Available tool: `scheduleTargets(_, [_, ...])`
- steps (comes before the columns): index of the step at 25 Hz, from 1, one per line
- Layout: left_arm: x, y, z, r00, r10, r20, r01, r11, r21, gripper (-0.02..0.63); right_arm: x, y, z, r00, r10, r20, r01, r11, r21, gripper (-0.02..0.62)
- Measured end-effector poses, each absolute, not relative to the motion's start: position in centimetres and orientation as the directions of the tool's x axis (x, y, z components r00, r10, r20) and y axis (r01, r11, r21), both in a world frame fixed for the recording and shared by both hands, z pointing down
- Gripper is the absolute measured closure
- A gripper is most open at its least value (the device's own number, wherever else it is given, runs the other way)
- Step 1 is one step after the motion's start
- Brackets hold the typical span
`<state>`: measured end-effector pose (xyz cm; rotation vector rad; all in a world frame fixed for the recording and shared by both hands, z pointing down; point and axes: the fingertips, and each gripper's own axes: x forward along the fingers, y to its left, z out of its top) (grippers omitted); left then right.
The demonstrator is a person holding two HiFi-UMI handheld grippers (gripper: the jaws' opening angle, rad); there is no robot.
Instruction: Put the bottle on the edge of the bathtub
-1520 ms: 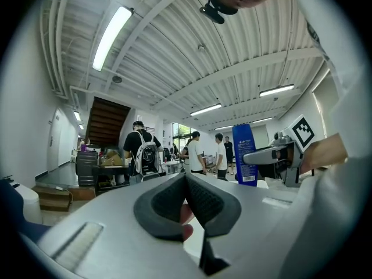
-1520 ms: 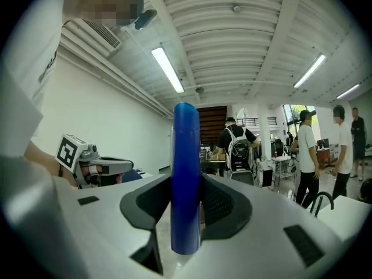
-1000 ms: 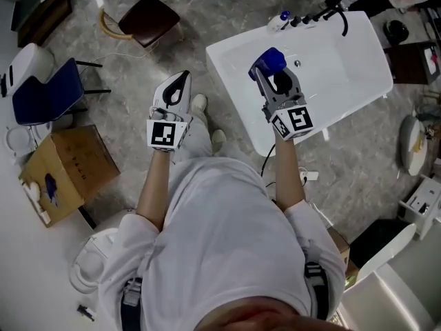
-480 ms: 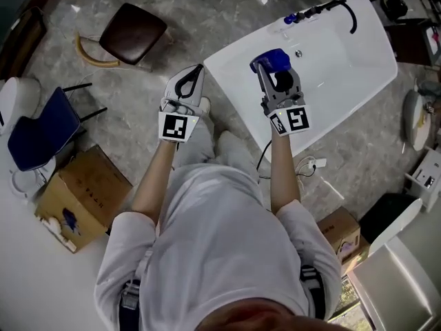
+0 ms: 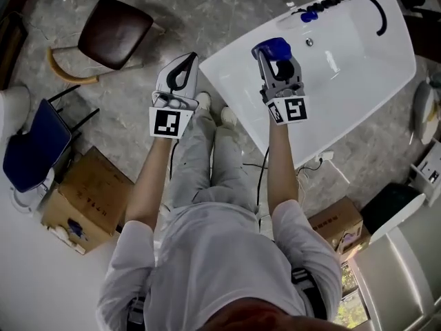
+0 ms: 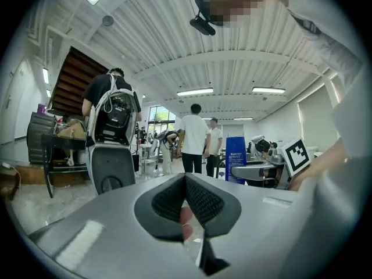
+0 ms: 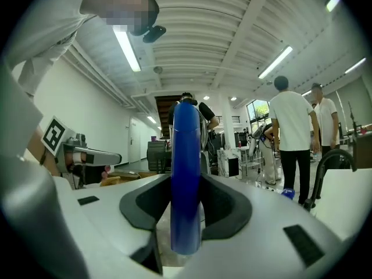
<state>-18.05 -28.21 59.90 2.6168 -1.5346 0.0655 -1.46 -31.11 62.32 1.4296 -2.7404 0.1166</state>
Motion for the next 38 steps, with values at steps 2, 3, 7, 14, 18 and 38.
scheduleTargets(2, [-18.3,-29.5,62.5,0.471,-0.876,0.104,-0.882,-0.464,0.083,0.607,-0.9,-32.5,65.4,-0.565,-0.821,0.084,-0.825,0.564,-0.039,0.442])
scheduleTargets(3, [-18.4,-30.2,64.0,0.467,-0.878,0.11,-0.884,-0.461,0.075,0.607,-0.7,-33.2,66.8,-0.561,-0.824,0.084,-0.828,0.56,-0.036,0.442])
scheduleTargets(7, [-18.1,-32.2,69.5,0.462,-0.879,0.121,-0.887,-0.458,0.058,0.607,0.5,-35.2,72.4,-0.546,-0.835,0.068,-0.838,0.545,-0.033,0.442])
scheduleTargets(14, [-16.2,-34.3,75.5,0.467,-0.876,0.122,-0.884,-0.46,0.083,0.607,1.2,-37.3,80.8,-0.539,-0.839,0.075,-0.842,0.539,-0.016,0.442])
scheduleTargets(18, [-15.4,-33.8,76.6,0.481,-0.866,0.137,-0.877,-0.474,0.078,0.607,1.4,-36.9,83.1,-0.527,-0.847,0.061,-0.849,0.528,-0.008,0.442])
scheduleTargets(38, [-13.6,-30.8,76.8,0.522,-0.839,0.152,-0.852,-0.522,0.044,0.607,0.6,-35.8,85.4,-0.523,-0.851,0.051,-0.851,0.524,0.016,0.363])
